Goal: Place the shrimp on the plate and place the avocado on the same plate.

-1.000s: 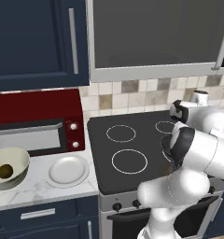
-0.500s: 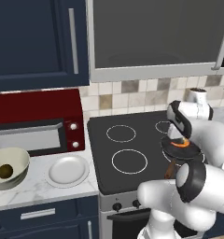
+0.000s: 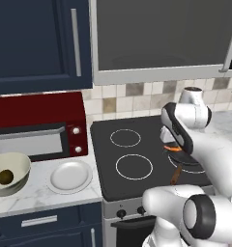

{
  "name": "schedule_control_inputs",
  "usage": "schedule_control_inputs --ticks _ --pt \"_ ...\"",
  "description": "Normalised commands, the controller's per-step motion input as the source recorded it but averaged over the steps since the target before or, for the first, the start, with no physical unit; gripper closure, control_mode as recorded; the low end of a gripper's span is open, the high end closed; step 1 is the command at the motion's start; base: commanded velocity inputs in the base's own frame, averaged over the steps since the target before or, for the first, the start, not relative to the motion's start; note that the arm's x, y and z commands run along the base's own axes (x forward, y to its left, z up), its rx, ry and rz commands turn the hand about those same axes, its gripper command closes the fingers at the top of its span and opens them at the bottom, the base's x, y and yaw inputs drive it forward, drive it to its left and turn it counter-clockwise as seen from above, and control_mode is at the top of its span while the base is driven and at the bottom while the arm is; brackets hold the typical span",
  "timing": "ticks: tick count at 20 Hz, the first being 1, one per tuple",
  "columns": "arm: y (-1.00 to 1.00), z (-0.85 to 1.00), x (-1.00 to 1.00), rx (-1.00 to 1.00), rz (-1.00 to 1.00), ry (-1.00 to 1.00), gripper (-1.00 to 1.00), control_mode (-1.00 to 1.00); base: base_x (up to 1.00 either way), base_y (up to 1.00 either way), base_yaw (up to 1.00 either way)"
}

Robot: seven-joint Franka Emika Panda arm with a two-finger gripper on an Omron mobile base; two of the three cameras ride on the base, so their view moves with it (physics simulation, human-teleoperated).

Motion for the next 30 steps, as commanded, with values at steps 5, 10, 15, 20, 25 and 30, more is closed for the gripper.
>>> schedule_control_inputs --ticks 5,10,15,20,25,30 --pt "0.47 0.12 -0.15 0.0 0.0 0.0 1.0 -1.0 0.0 0.0 0.0" --pt "0.4 0.12 0.0 0.0 0.0 0.0 1.0 -1.0 0.0 0.0 0.0" --pt "0.31 0.03 -0.02 0.0 0.0 0.0 1.0 -1.0 0.0 0.0 0.0" --pt "0.03 0.0 -0.02 0.0 0.0 0.0 1.0 1.0 -0.32 0.14 0.0" --pt "0.0 0.0 0.0 0.0 0.0 0.0 1.0 1.0 -0.68 0.72 -0.03" --pt "0.0 0.0 0.0 0.0 0.0 0.0 1.0 1.0 -0.16 1.0 0.0"
